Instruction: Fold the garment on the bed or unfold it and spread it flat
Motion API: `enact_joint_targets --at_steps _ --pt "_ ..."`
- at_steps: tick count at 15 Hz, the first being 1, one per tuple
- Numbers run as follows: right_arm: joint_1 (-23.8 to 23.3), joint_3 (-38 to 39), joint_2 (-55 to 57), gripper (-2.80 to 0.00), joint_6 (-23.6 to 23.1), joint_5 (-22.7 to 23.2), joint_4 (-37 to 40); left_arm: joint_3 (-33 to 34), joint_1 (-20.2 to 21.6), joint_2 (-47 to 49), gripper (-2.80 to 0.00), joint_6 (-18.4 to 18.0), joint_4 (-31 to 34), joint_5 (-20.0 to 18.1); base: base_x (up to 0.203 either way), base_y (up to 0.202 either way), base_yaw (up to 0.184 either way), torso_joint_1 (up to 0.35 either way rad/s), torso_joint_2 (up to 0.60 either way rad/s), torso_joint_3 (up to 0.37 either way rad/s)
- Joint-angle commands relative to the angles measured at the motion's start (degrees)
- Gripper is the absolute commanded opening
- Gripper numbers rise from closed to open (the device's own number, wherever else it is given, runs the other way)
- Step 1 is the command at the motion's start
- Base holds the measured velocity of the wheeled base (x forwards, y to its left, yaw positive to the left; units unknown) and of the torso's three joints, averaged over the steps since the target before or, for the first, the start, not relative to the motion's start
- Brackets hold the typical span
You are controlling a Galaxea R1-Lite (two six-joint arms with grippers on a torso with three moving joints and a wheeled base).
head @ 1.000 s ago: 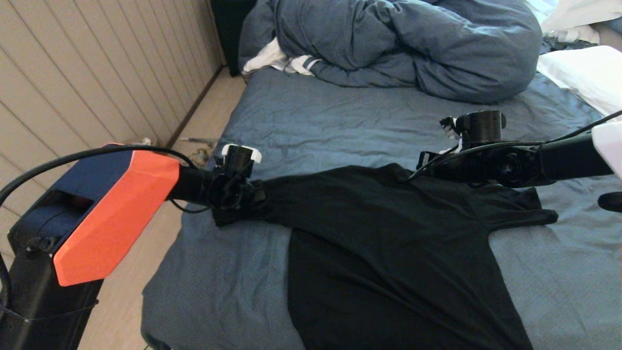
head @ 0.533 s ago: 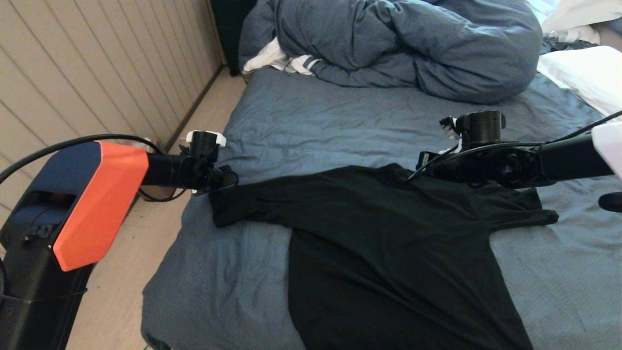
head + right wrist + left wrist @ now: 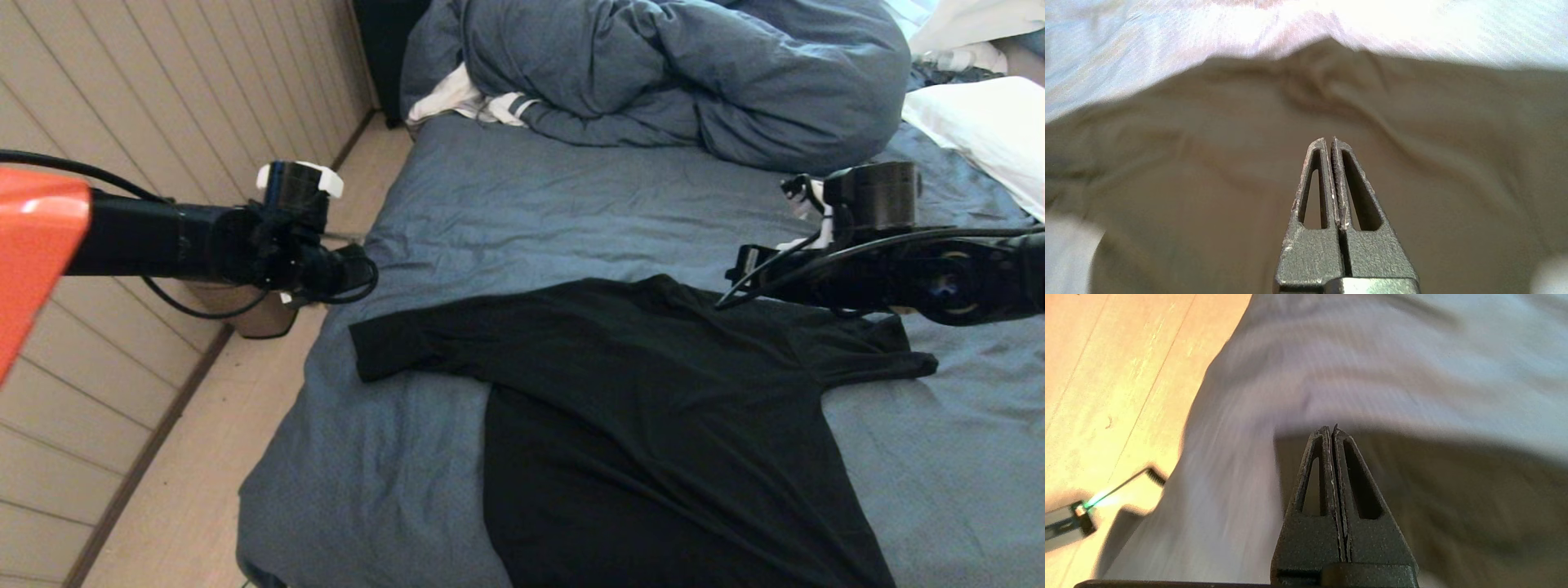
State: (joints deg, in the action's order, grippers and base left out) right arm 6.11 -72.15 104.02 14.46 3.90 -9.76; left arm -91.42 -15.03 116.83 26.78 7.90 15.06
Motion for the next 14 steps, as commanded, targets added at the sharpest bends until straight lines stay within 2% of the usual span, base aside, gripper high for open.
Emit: enact_joint_targets --at_steps 1,4,6,8,10,12,14 --pt "0.6 6.8 -11.4 -2.8 0.0 0.0 0.0 9.0 -0.8 -14.8 -2.8 0.0 -0.3 0.2 0.0 0.0 0.0 0.0 0.0 0.0" --pt "1.6 18.6 -27.6 -2.8 -0.2 -1.2 1.0 24.7 -3.1 -34.0 -2.8 -1.6 -0.9 0.7 0.0 0.0 0.0 0.0 0.0 0.0" --pt "1.8 25.7 -39.1 -2.8 -0.3 -3.1 4.6 35.9 -6.2 -47.9 -2.8 -2.5 -0.9 3.2 0.0 0.0 0.0 0.0 0.0 0.0" --pt "1.9 30.3 -51.2 -2.8 -0.5 -5.3 11.6 47.5 -9.4 -60.0 -2.8 -3.1 -0.4 9.4 0.0 0.0 0.0 0.0 0.0 0.0" --pt "1.8 33.4 -63.8 -2.8 -1.3 -8.0 20.6 53.5 -11.0 -71.1 -2.8 -3.4 3.1 15.7 0.0 0.0 0.0 0.0 0.0 0.0" --pt "1.1 36.8 -75.5 -2.8 -2.4 -10.7 29.2 56.1 -9.8 -80.8 -2.8 -3.6 11.0 19.8 0.0 0.0 0.0 0.0 0.0 0.0" --pt "-1.3 41.1 -84.4 -2.8 -4.0 -12.4 35.0 58.1 -3.1 -88.0 -2.8 -4.5 16.4 21.6 0.0 0.0 0.0 0.0 0.0 0.0"
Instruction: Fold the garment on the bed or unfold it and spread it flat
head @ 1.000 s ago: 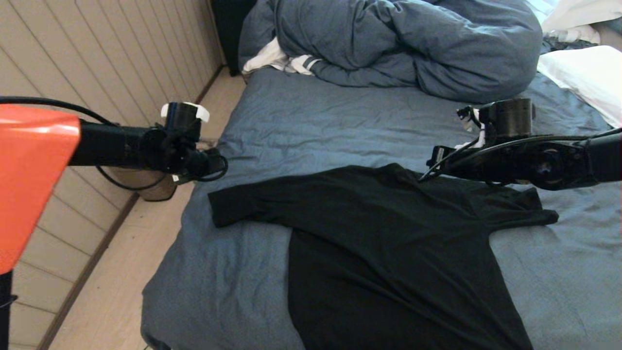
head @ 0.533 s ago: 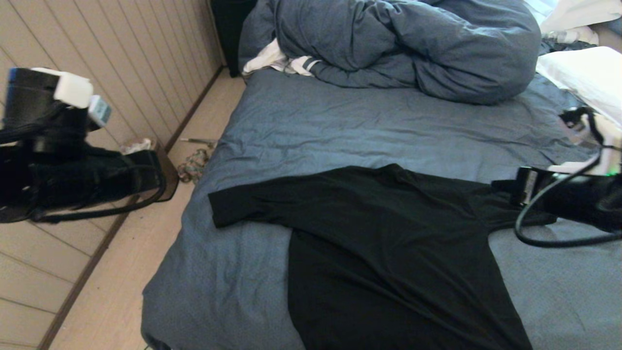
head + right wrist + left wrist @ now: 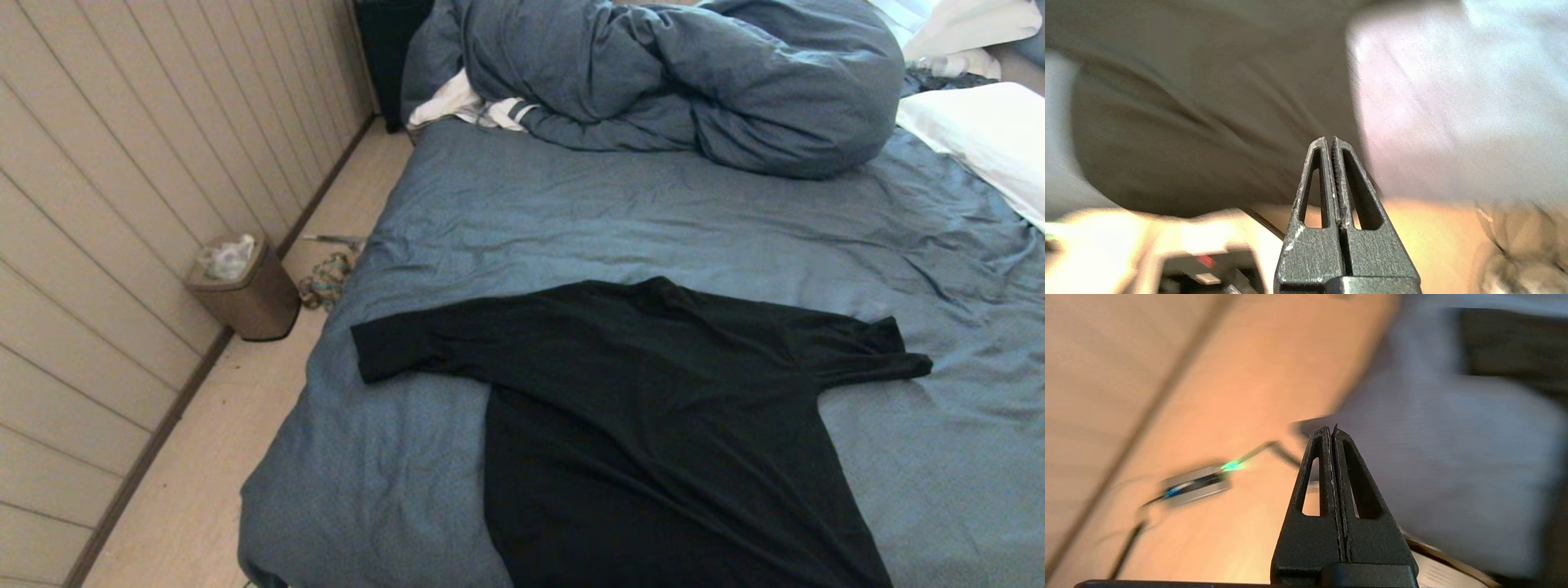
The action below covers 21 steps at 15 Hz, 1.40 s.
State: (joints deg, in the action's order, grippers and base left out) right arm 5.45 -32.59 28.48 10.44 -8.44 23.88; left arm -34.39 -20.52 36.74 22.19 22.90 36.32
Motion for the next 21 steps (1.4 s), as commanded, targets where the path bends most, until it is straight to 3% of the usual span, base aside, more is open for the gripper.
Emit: enact_joint_targets --at_steps 1,3,6,8,10,12,15,19,20,21 --pt "-2.8 4.1 -12.3 -2.8 -1.6 -0.5 3.1 2.4 4.9 -11.1 -2.8 -1.6 2.7 0.3 0.0 0.0 0.0 0.0 0.0 0.0" --pt "-5.9 10.2 -16.6 -2.8 -3.3 -0.5 4.2 6.6 6.8 -17.0 -2.8 -4.4 3.7 -1.9 0.0 0.0 0.0 0.0 0.0 0.0" --pt "-5.8 17.1 -26.6 -2.8 -3.9 3.1 0.7 15.0 9.1 -20.9 -2.8 -8.5 1.9 -10.3 0.0 0.0 0.0 0.0 0.0 0.0" --pt "-5.7 21.9 -28.3 -2.8 -5.1 5.1 -2.3 20.9 9.4 -21.0 -2.8 -10.4 -5.7 -12.9 0.0 0.0 0.0 0.0 0.0 0.0" --pt "-5.6 22.5 -28.2 -2.8 -6.2 5.5 -4.0 25.6 9.4 -21.1 -2.8 -16.4 -17.3 -13.3 0.0 0.0 0.0 0.0 0.0 0.0" --pt "-5.6 23.3 -28.2 -2.8 -9.0 5.2 -4.0 29.8 10.3 -21.1 -2.8 -20.4 -22.5 -13.1 0.0 0.0 0.0 0.0 0.0 0.0" --pt "-5.6 23.8 -28.2 -2.8 -11.4 5.3 -4.1 30.8 17.2 -22.2 -2.8 -22.7 -23.1 -14.1 0.0 0.0 0.0 0.0 0.0 0.0" --pt "-5.7 24.2 -28.2 -2.8 -10.8 4.3 -5.2 29.7 20.3 -35.6 -2.8 -26.0 -16.1 -23.3 0.0 0.0 0.0 0.0 0.0 0.0" --pt "-5.7 25.7 -28.3 -2.8 -10.9 4.9 -7.5 29.2 20.6 -36.8 -2.8 -26.4 -13.8 -28.0 0.0 0.0 0.0 0.0 0.0 0.0" --pt "-5.7 28.2 -28.2 -2.8 -11.3 6.2 -13.1 28.9 20.7 -36.8 -2.8 -26.6 -12.7 -29.4 0.0 0.0 0.0 0.0 0.0 0.0"
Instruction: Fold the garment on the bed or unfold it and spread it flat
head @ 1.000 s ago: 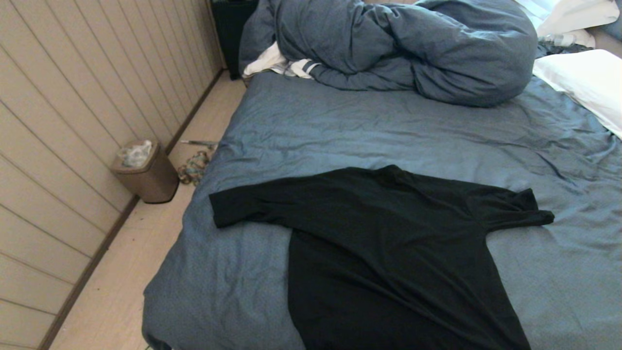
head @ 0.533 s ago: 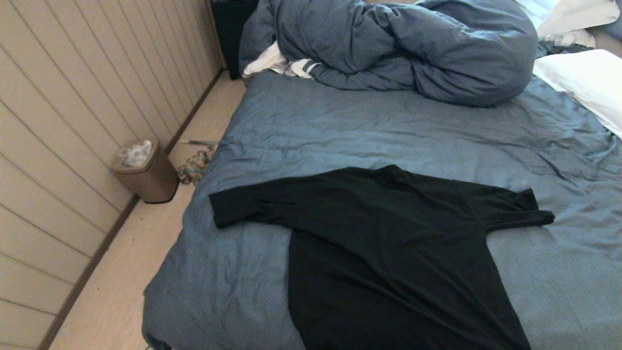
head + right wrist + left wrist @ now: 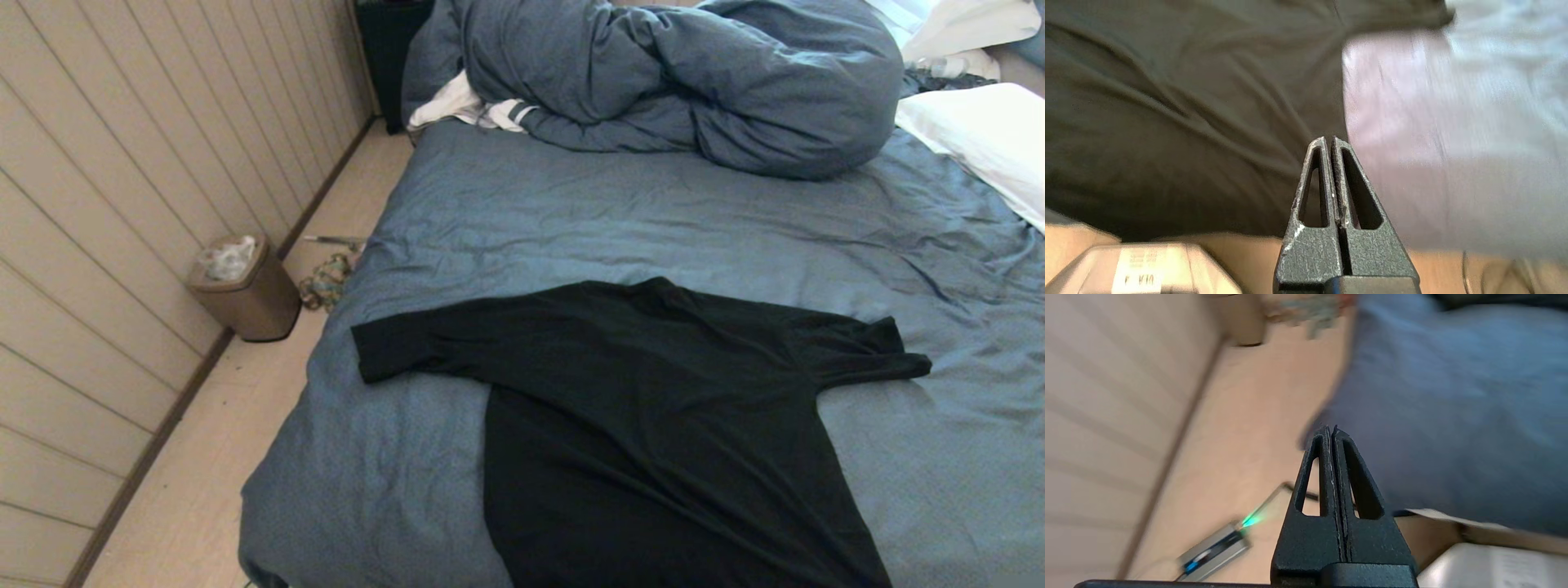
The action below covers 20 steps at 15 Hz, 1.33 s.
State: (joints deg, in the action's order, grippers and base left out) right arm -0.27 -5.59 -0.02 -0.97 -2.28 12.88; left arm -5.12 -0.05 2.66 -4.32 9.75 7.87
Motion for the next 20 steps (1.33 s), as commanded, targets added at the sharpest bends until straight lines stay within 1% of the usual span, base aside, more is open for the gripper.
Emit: enact_joint_targets --at_steps 1,2,3,5,7,8,9,11,14,20 --pt "0.1 3.8 0.3 -2.8 -0.6 1.6 -8.9 -0.3 0.2 -2.7 -2.8 0.3 0.5 -1.4 0.0 0.0 0.0 0.0 0.0 0.0" --pt "0.1 5.7 0.3 -2.8 -1.1 2.4 -12.7 -0.2 0.2 -2.7 -2.8 1.9 0.5 -1.6 0.0 0.0 0.0 0.0 0.0 0.0" --pt "0.1 5.5 0.3 -2.8 -1.3 2.8 -11.9 0.0 0.2 -2.7 -2.8 3.5 0.5 -1.8 0.0 0.0 0.0 0.0 0.0 0.0" --pt "0.1 5.3 0.3 -2.8 -1.4 3.0 -11.2 -0.2 0.2 -2.7 -2.8 1.0 1.6 -4.1 0.0 0.0 0.0 0.0 0.0 0.0" --pt "0.1 5.3 0.3 -2.8 -1.3 3.0 -11.3 0.4 0.2 -2.7 -2.8 0.9 1.3 -5.3 0.0 0.0 0.0 0.0 0.0 0.0" --pt "0.1 5.3 0.3 -2.8 -1.3 3.0 -11.3 1.4 0.2 -2.7 -2.8 0.8 0.6 -8.2 0.0 0.0 0.0 0.0 0.0 0.0" --pt "0.1 5.3 0.3 -2.8 -1.2 3.0 -11.3 1.9 0.2 -2.8 -2.8 0.6 -0.8 -9.8 0.0 0.0 0.0 0.0 0.0 0.0" --pt "0.1 5.3 0.3 -2.8 -1.2 3.0 -11.4 2.0 0.2 -2.8 -2.8 0.9 -0.9 -9.8 0.0 0.0 0.0 0.0 0.0 0.0" --pt "0.1 5.3 0.3 -2.8 -1.2 3.0 -11.4 2.0 0.1 -2.8 -2.8 2.9 -1.2 -8.5 0.0 0.0 0.0 0.0 0.0 0.0" --pt "0.1 5.3 0.3 -2.8 -1.1 3.0 -11.4 2.0 0.1 -2.8 -2.8 3.1 -1.2 -8.5 0.0 0.0 0.0 0.0 0.0 0.0"
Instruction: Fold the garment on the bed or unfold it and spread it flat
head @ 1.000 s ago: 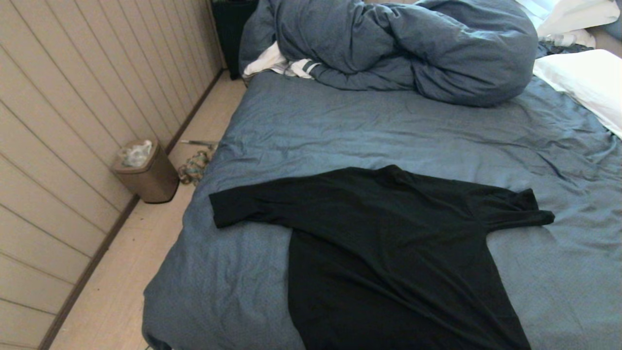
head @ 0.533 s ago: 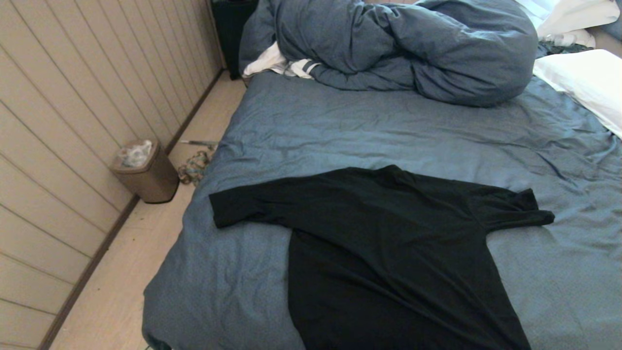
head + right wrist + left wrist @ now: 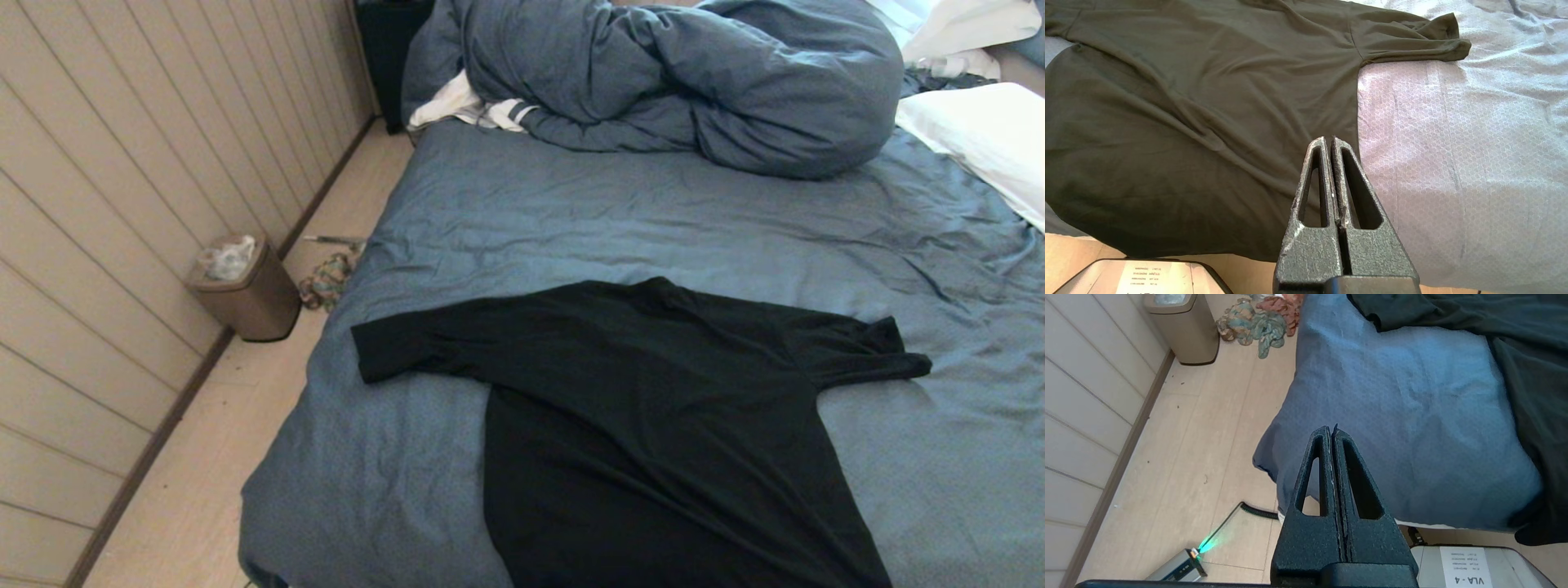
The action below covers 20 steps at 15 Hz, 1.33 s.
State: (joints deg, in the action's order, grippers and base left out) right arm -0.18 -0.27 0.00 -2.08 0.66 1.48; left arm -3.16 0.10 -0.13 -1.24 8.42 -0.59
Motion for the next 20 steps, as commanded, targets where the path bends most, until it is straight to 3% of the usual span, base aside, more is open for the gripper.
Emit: enact_joint_targets --at_steps 1,20 --pt "0.0 0.0 0.3 -2.8 0.0 0.0 0.0 0.0 0.0 0.0 -2.8 0.0 0.1 0.1 0.0 0.0 0.0 0.0 0.0 0.0" --pt "0.0 -0.1 0.2 -2.8 -0.1 0.0 -0.1 0.0 0.1 0.0 -2.8 -0.2 -0.1 0.0 0.0 0.0 0.0 0.0 0.0 0.0"
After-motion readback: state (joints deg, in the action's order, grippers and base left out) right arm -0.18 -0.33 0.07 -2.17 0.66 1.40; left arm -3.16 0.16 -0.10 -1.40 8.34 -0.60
